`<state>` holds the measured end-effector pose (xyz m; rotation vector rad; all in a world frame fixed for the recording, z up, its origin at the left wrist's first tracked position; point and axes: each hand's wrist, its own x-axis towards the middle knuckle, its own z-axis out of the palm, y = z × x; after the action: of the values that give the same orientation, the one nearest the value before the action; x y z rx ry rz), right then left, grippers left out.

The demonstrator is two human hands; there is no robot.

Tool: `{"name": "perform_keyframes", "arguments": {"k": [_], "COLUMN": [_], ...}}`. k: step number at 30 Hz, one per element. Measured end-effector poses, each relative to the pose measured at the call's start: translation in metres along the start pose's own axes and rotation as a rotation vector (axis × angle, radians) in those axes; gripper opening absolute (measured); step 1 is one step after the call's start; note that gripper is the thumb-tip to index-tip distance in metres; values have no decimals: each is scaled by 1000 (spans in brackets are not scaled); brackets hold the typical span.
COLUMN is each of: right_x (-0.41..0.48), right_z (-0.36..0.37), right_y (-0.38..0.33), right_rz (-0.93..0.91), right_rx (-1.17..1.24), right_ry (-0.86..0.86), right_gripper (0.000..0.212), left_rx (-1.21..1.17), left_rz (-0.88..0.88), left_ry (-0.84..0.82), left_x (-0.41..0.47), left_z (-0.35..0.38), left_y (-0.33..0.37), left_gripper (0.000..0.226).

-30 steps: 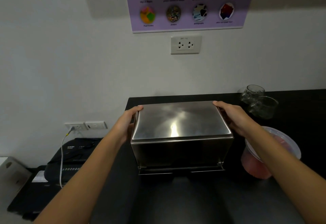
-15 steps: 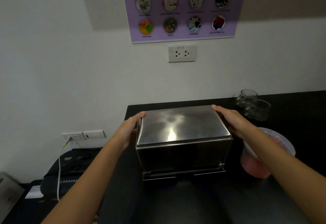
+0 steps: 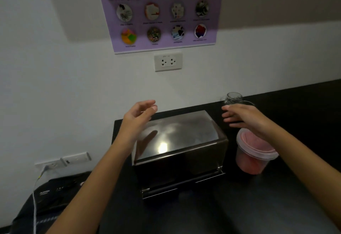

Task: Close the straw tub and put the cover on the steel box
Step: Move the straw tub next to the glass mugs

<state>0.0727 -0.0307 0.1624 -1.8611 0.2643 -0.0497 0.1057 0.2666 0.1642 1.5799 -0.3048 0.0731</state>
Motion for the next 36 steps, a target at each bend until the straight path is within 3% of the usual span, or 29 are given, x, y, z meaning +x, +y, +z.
{"name": "perform_keyframes", "arguments": {"k": [4, 10, 19, 23, 30, 36], "right_x": [-21, -41, -12, 10, 51, 83], "right_z": [-16, -41, -84, -112, -151, -163], "right_y": [-4, -4, 17, 38, 94, 148], "right_rz": [-25, -56, -140, -148, -67, -3], "right_rx": [4, 23, 8, -17, -148, -401], "right_ry": [82, 134, 4, -89, -211, -274], "right_gripper": [32, 32, 26, 18, 10, 27], "left_rx": [-51, -98, -85, -132, -63, 56], "left_rz": [-43, -121, -33, -27, -64, -104], "left_ry": [-148, -223, -290, -221, -29, 116], "left_x": [0, -2, -11, -19, -50, -79], "left_z": [30, 72, 143, 185, 246, 277], "left_y": [5, 2, -6, -13, -36, -67], "left_gripper": [13, 15, 20, 21, 43, 81]}}
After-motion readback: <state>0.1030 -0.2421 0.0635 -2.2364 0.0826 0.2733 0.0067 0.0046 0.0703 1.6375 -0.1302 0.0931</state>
